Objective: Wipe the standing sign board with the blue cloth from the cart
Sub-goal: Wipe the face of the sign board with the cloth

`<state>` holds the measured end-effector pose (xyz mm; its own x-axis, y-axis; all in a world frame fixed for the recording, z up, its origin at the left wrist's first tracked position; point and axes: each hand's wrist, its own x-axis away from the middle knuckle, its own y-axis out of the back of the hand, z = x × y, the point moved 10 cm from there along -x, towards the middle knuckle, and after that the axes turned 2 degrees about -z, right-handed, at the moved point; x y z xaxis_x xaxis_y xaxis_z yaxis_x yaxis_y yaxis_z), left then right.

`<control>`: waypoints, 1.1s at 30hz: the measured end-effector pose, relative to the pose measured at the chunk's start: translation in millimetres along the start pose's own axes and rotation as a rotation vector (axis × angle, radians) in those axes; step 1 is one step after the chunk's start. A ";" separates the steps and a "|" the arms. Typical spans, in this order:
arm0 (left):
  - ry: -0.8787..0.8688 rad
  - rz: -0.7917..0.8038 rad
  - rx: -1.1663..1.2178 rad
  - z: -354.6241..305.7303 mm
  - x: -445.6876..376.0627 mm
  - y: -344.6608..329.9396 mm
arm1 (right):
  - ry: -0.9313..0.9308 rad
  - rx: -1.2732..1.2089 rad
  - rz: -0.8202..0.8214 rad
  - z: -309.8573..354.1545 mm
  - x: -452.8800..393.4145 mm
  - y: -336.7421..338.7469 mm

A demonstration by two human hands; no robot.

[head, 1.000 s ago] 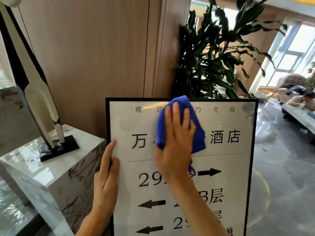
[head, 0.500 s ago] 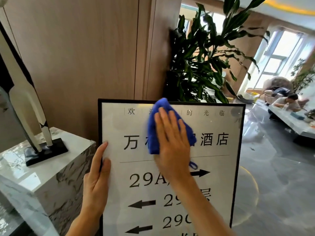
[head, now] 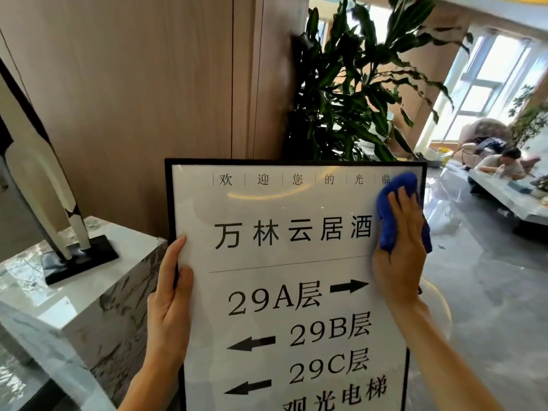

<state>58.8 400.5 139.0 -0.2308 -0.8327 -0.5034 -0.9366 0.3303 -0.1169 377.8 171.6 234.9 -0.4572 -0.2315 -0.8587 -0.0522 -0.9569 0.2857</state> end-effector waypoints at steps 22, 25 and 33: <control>-0.079 0.052 -0.033 -15.9 15.0 -1.5 | 0.671 0.232 0.371 139.6 164.3 -65.7; -0.068 0.045 -0.058 -13.5 24.1 -0.2 | 0.451 0.277 0.269 79.0 116.0 -33.2; 0.050 0.004 -0.130 29.1 73.3 9.1 | 0.093 0.192 0.076 -10.7 73.5 12.3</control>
<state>41.0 355.4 76.2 -0.2448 -0.8536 -0.4597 -0.9611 0.2761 -0.0009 353.1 140.9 170.7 -0.3828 -0.3254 -0.8646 -0.1927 -0.8872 0.4192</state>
